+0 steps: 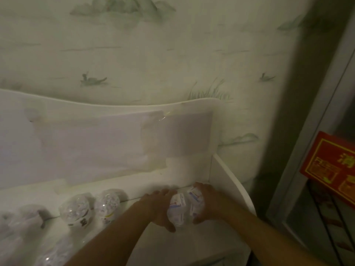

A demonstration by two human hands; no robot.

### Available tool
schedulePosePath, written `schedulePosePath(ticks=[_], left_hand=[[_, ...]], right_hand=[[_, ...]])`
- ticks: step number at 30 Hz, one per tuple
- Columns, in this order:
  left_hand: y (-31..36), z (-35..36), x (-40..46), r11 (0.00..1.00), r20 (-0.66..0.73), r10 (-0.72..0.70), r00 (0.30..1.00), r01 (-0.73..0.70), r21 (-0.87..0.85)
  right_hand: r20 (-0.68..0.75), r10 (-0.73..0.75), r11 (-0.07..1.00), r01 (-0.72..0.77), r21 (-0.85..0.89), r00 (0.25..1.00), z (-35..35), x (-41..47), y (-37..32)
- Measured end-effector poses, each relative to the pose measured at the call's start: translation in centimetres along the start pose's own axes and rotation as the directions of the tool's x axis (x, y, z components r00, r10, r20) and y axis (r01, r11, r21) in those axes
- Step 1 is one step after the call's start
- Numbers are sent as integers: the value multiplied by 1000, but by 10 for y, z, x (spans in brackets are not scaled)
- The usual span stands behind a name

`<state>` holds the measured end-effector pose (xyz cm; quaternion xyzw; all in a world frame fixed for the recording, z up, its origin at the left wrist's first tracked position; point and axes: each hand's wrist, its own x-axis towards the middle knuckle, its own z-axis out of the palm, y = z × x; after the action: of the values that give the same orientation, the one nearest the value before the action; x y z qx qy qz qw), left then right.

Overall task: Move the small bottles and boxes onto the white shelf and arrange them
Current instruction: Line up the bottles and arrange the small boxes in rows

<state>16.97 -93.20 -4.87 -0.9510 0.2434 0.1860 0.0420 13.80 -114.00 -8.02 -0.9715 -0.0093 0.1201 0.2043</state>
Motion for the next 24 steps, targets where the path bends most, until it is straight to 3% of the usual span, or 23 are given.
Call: schedulePosePath(ticks=[7, 10, 18, 24], left_hand=[[-14, -2, -3, 1000, -27, -6, 1000, 7, 15], [-21, 0, -14, 1000, 11, -2, 1000, 1, 17], [-40, -1, -47, 987, 144, -63, 988, 41, 153], [-35, 4, -63, 977, 160, -81, 984, 47, 207]], right_hand=[[11, -28, 984, 25, 175, 1000, -8, 8, 1], [-39, -76, 990, 80, 120, 996, 0, 8, -6], [64, -239, 964, 230, 131, 969, 20, -9, -45], [104, -304, 949, 291, 123, 947, 31, -24, -57]])
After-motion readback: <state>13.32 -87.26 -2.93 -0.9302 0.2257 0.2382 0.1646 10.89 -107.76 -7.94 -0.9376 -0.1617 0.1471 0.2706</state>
